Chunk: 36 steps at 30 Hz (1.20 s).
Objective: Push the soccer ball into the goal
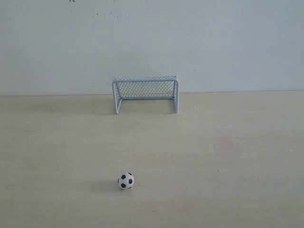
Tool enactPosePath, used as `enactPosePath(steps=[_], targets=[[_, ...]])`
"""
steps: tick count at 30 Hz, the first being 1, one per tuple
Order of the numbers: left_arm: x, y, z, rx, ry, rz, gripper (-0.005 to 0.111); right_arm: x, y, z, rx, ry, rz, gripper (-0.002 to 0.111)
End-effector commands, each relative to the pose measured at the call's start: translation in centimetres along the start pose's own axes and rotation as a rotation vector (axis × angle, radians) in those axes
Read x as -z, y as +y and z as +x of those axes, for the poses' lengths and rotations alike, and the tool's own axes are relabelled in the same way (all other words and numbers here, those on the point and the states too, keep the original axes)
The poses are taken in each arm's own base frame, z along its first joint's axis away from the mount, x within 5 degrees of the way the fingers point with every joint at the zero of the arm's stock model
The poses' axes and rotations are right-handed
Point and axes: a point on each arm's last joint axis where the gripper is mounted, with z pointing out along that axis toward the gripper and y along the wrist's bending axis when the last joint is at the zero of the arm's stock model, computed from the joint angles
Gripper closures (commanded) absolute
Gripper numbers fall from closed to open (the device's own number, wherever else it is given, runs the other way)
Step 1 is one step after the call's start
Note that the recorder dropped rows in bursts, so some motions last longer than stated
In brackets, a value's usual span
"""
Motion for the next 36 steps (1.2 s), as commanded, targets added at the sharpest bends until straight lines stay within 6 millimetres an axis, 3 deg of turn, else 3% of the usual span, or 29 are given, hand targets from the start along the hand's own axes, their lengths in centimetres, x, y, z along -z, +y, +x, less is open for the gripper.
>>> enactPosePath(steps=[1,29,32,36], targets=[[0.0,0.0,0.1,-0.002,-0.002,-0.003,0.102,0.0,0.0,-0.1,0.004,-0.011,-0.001,0.108],[0.0,0.0,0.0,-0.002,-0.009,-0.002,0.102,0.0,0.0,-0.1,0.004,-0.011,-0.001,0.108],[0.0,-0.1,-0.7,-0.002,-0.092,0.008,0.102,0.0,0.0,-0.1,0.004,-0.011,-0.001,0.108],[0.8,-0.4,-3.6,-0.002,-0.416,0.046,0.102,0.0,0.0,-0.1,0.004,-0.011,-0.001,0.108]])
